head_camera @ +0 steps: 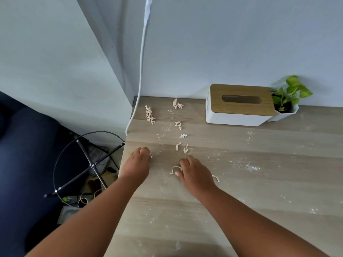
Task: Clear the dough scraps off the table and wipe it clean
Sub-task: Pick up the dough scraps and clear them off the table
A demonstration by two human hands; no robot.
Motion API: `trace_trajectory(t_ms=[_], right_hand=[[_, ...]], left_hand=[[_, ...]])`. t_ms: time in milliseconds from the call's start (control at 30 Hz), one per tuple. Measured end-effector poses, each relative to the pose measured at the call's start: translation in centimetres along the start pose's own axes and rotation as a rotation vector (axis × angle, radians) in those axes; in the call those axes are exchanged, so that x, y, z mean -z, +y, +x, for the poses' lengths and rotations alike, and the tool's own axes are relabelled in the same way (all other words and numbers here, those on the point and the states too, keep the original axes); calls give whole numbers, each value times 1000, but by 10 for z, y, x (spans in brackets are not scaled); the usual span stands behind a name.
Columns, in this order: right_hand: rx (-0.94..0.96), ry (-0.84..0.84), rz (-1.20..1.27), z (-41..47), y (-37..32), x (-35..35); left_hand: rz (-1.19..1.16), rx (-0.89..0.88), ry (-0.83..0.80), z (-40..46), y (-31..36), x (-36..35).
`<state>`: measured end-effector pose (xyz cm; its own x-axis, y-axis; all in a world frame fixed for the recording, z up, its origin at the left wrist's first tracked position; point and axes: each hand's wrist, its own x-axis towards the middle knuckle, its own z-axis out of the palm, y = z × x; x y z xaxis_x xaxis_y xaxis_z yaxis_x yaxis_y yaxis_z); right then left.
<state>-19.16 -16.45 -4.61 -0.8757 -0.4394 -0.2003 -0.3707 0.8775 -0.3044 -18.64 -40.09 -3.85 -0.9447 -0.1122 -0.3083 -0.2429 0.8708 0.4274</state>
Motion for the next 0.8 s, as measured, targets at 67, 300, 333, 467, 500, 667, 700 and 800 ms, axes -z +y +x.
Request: trace_trajectory(t_ms=[67,300,333,467,500,667,700,800], right_hand=[[-6,-1,-2,3,-2,-2],[-40,41,75,-4,-8,6],[-50,53,119,-5,-8,8],[-85,69,239,-12,-5,16],[-85,71,250,-12,-3,17],[-88,69,215,-16,3,24],[-97,75,211,-17,5,25],[-105,129,218,-24,8,29]], left_hand=[[-7,-7,8,-4,-2,2],[-12,-46,82,-14,-2,7],[-16,-47,88,-15,-1,7],[-29,-28,84,-18,1,9],[-31,-22,80,-18,2,10],[-43,-30,75,-23,4,10],[-47,-36,79,-24,4,10],[-70,-58,94,-30,5,13]])
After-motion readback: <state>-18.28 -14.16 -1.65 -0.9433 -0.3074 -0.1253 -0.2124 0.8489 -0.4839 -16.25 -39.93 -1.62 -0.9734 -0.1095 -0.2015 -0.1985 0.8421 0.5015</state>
